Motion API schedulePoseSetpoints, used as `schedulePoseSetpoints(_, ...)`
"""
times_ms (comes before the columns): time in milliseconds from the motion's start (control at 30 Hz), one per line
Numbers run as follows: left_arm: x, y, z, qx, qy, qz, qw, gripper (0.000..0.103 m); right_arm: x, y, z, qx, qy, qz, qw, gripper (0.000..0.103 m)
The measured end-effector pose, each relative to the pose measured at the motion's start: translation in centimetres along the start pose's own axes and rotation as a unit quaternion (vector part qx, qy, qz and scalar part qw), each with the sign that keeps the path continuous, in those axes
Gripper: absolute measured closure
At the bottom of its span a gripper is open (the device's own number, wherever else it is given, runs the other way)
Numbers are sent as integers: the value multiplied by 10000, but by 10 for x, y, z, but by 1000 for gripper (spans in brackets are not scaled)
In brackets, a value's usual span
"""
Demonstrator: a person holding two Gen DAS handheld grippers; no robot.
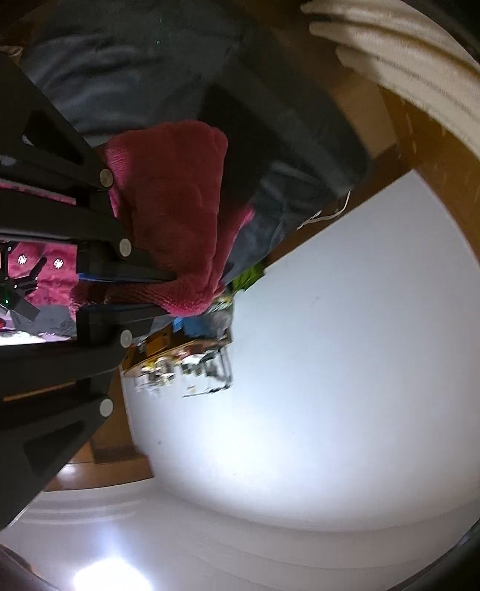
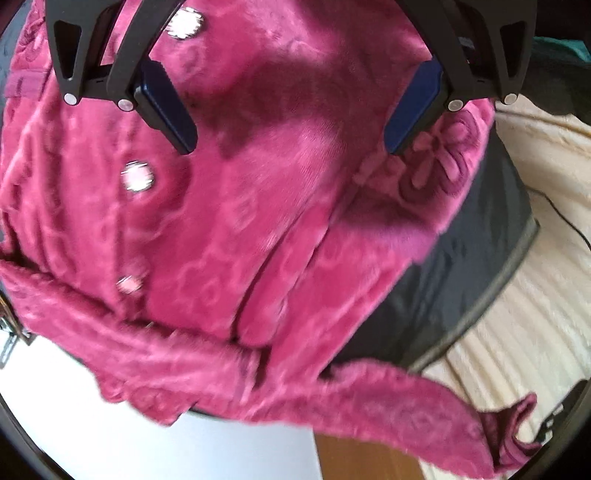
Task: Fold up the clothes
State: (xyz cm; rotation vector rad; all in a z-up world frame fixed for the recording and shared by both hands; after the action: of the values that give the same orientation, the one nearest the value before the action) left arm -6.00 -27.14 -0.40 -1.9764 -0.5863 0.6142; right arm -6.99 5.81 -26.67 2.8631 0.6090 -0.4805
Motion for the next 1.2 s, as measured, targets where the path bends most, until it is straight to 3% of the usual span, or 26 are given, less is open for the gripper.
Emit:
schedulePoseSetpoints(67, 7, -18, 17, 80, 124, 112, 9998, 93, 2, -8, -15, -14, -216, 56, 9997, 0)
schedulePoseSetpoints(200, 29, -58, 62, 237, 354, 308, 9986, 93, 9, 18, -18, -155, -493, 100, 9986, 2)
schedulePoseSetpoints(433, 82, -130, 163, 356, 843, 590, 9941, 93, 45, -26, -42, -375, -606, 248, 9971, 7)
schedulePoseSetpoints(700, 129, -191, 281, 301, 1395, 789, 9866, 93, 87, -95, -78, -262, -807, 730, 9937, 7)
schedulePoseSetpoints(900, 161, -197, 365, 39, 1767, 712, 9817, 93, 127, -133, -91, -149, -788, 1103, 9907, 7)
schedulePoseSetpoints(1100, 188, -172, 434, -516, 2086, 743, 9738, 93, 144, -158, -94, -122, -778, 1405, 9869, 7)
schedulePoseSetpoints(1133, 192, -166, 446, -611, 2160, 719, 9718, 91, 147, -162, -95, -118, -778, 1453, 9863, 7)
schedulePoseSetpoints(1200, 200, -157, 466, -705, 2325, 624, 9680, 75, 152, -170, -96, -110, -778, 1548, 9848, 7)
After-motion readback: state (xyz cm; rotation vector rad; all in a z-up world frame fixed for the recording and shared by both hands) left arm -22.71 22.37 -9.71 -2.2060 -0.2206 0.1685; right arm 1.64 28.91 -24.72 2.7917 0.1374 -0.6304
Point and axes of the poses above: each gripper's, at about its wrist camera, not at the fingertips, and z roughly the way its jaws point, y to its left, x to its underside, the point moved 6 cm from there along z, roughly the way its jaws point, and after that the axes turned 6 degrees about y, right-handed, at the moved point
